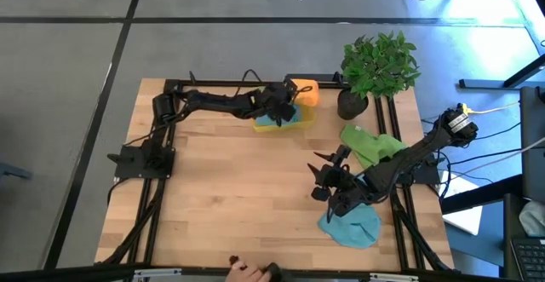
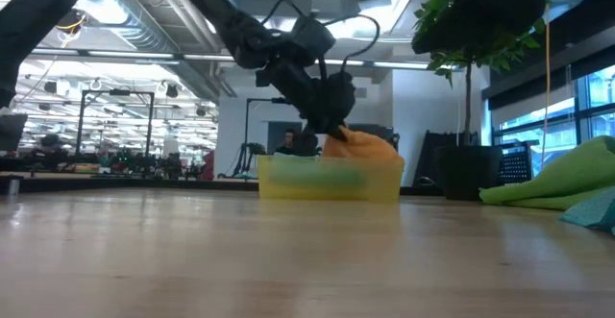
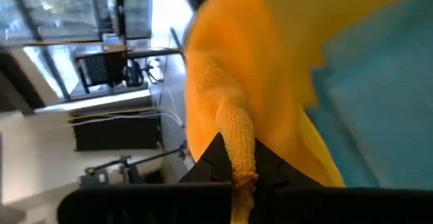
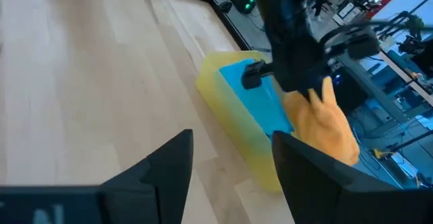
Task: Fold microfiber towels
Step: Stack the folded orange microfiber towel on top of the orange microfiber towel in the bin
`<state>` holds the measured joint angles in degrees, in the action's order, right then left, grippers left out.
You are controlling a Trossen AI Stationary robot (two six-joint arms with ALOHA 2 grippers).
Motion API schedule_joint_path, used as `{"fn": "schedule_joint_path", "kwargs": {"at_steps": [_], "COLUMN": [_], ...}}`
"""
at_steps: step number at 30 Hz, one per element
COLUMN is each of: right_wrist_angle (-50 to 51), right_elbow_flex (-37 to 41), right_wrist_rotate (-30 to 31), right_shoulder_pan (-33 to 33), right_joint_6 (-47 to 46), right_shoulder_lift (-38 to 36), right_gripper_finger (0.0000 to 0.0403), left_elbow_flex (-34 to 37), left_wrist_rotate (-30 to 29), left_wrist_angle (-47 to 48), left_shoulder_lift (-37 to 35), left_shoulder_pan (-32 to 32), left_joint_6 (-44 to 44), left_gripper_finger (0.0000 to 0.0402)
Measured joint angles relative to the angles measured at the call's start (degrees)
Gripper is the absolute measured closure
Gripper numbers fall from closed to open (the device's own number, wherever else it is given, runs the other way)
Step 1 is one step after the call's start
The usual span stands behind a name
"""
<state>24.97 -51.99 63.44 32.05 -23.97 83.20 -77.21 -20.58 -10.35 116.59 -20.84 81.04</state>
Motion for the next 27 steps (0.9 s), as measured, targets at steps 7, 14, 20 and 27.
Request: {"fn": "schedule_joint_path", "kwargs": {"at_steps": [7,14,20,27], "right_wrist_angle": [-1.2,-1.0,-0.5,-0.6], "right_elbow_flex": [0.0,0.0,0.0,0.0], "right_wrist_rotate": [0.0,0.0,0.0,0.0], "right_shoulder_pan": [0.0,0.1,0.1,0.1], "right_joint_6": [-0.4,-1.1,-1.2,-1.3], "right_shoulder_lift": [0.0,0.0,0.0,0.0], "right_gripper_finger": [0.0199,0.0199,0.0199,0.0199], "left_elbow_flex": [0.0,0.0,0.0,0.0], "left_wrist_rotate": [-4.1,-6.9,-8.2,-5.1], "left_wrist_angle": [3.0,11.3,18.2,28.3], "left_shoulder_lift": [-0.3,-3.1,-6.4,-7.6], "left_shoulder_pan": [2.9,4.5,5.2,7.5], "left_joint_6": [8.1,11.1,8.7,1.7], "left_gripper_finger": [0.0401,0.0401,0.0401,0.0401]}}
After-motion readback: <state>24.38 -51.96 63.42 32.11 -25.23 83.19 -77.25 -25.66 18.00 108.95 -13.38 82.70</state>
